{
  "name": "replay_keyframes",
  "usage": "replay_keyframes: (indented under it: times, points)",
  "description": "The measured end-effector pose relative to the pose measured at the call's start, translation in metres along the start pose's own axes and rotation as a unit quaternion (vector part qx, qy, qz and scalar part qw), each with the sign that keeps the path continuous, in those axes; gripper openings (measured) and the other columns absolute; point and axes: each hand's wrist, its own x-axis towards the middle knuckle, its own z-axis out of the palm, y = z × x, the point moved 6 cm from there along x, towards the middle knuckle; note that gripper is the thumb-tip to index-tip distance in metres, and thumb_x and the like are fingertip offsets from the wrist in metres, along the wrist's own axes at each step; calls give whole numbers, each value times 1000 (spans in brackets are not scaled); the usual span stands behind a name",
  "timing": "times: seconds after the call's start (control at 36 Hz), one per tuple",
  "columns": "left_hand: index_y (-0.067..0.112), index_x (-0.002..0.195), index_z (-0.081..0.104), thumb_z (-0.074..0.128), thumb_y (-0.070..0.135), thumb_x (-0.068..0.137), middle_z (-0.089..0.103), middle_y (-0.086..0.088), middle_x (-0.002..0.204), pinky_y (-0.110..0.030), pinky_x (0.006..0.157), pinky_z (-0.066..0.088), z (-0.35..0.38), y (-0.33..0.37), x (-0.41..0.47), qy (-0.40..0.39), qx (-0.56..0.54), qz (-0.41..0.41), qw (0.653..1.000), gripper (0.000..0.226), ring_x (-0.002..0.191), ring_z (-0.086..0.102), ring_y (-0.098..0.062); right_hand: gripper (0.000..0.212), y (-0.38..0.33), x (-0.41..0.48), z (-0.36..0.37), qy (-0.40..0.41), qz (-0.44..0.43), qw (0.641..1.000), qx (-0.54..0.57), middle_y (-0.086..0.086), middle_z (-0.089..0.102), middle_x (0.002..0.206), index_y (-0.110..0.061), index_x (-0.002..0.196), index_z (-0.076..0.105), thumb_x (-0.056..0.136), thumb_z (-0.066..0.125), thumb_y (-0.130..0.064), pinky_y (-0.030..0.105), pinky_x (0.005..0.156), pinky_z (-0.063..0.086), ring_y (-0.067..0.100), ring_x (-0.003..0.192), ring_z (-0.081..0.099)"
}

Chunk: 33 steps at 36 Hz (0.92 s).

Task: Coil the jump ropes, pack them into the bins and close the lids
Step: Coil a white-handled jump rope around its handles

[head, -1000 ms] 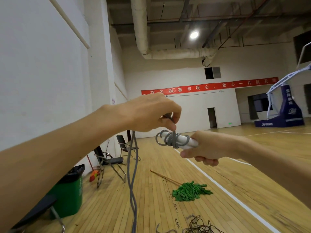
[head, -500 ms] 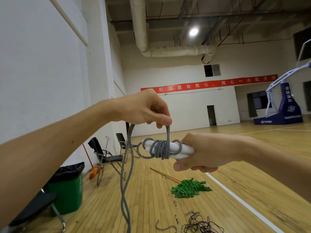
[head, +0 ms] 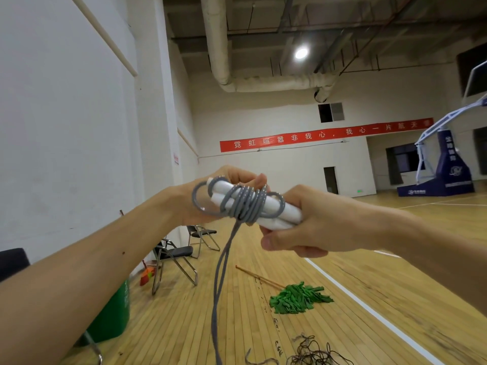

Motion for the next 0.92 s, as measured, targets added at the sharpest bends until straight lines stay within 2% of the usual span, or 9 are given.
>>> replay_keyframes:
  times: [0.06,0.11,0.17,0.28,0.53,0.72,0.78,0.86,0.92]
  points:
    - [24,107,76,61,25,97,72,1,108,-31,82,57,-3,-6,-4,16,-43,-13,999,18,99,65,-20,14,-3,2,-5,25,-10,1000,9,-2,56,55,-5,85,64,89,72,-15,22,43,44,11,44,49]
    - [23,97,79,67,29,88,70,-7,104,-35,82,57,0,-8,-6,51,-21,-55,997,17,101,57,-33,19,-3,4,-10,50,-15,999,12,0,58,56,1,90,67,89,73,-17,22,43,44,13,46,50]
    - [18,98,76,55,25,91,68,-7,96,-32,74,57,6,-9,-6,51,-10,-64,997,23,86,59,-26,21,-3,6,-14,73,-16,997,20,2,59,57,1,86,68,88,74,-19,23,43,43,16,47,50]
    - [11,105,65,53,34,95,57,-1,74,-26,59,51,21,-8,-4,80,-54,-81,992,28,59,52,-11,19,1,8,-25,123,-15,992,37,4,60,57,1,81,66,87,74,-16,23,42,44,16,46,51]
    - [15,77,52,41,54,97,37,2,55,-22,50,38,29,-25,-7,134,-41,-145,979,46,47,36,-12,17,21,14,-59,207,26,978,25,6,58,60,5,90,64,90,71,-11,25,45,45,17,49,51]
    - [15,76,49,35,50,104,32,5,51,-21,44,25,26,-16,-9,192,116,-146,964,48,43,25,-10,25,53,18,-67,209,78,973,67,11,58,68,11,102,60,92,70,-10,29,53,47,17,51,53]
    - [15,75,54,38,48,104,39,7,53,-24,50,31,27,-5,-9,195,277,-127,932,48,43,33,-7,25,62,21,-62,200,91,970,107,9,56,69,9,105,60,92,70,-10,29,53,47,16,53,53]
    - [17,79,57,46,48,102,50,9,64,-27,57,36,31,13,-10,167,489,-101,850,40,52,43,-5,20,72,24,-51,183,99,965,162,5,55,65,3,102,59,94,69,-12,26,51,48,15,53,53]
    - [16,86,57,46,46,102,52,8,70,-29,61,42,35,29,-12,128,610,-93,777,36,58,48,-5,18,77,25,-43,165,101,964,183,5,55,64,0,101,58,94,68,-13,26,51,48,15,53,53]
